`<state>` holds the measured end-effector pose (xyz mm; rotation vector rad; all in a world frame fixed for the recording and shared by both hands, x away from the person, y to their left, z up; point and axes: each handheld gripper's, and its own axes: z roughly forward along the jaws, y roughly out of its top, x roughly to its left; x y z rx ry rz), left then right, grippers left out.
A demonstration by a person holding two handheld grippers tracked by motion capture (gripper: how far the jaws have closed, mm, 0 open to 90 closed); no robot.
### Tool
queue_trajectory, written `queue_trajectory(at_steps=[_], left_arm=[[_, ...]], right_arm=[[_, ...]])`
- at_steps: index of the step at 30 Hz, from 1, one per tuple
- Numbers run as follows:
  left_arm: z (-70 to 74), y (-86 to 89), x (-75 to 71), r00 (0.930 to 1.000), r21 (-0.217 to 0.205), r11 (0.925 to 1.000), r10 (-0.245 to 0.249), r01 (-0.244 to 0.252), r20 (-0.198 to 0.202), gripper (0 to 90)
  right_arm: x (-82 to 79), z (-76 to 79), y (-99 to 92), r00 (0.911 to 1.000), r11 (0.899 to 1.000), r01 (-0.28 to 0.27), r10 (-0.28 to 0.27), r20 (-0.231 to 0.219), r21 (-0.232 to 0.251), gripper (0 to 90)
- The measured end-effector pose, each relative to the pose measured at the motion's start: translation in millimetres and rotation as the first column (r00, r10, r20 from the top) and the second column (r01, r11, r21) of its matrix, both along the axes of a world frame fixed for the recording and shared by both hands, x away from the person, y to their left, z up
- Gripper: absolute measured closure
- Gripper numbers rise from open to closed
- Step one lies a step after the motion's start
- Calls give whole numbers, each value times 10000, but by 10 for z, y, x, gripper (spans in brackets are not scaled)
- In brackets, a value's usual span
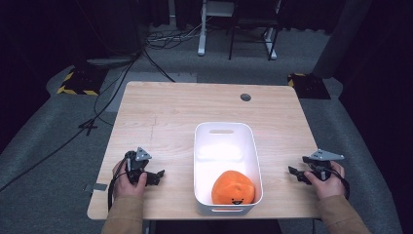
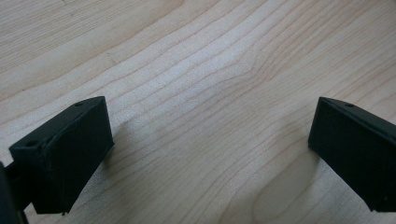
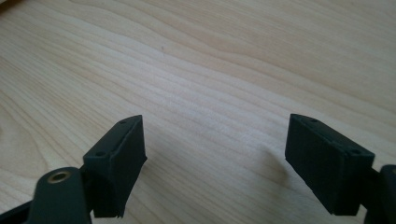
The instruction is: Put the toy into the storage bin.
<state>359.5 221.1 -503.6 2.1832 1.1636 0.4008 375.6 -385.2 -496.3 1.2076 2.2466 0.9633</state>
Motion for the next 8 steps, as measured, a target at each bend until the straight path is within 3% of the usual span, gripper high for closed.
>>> queue_trajectory(at_steps=[3,8], left_arm=[[1,1,0,10000,10,10000,4,-4,8,1],[0,0,0,10000,-5,10000,-2,2,-7,2]], right_arm=[[-14,-65,-9,10000,9997,-7,7,-29,247,181],[-11,-66,-5,9998,9997,-162,164,-99,206,151]])
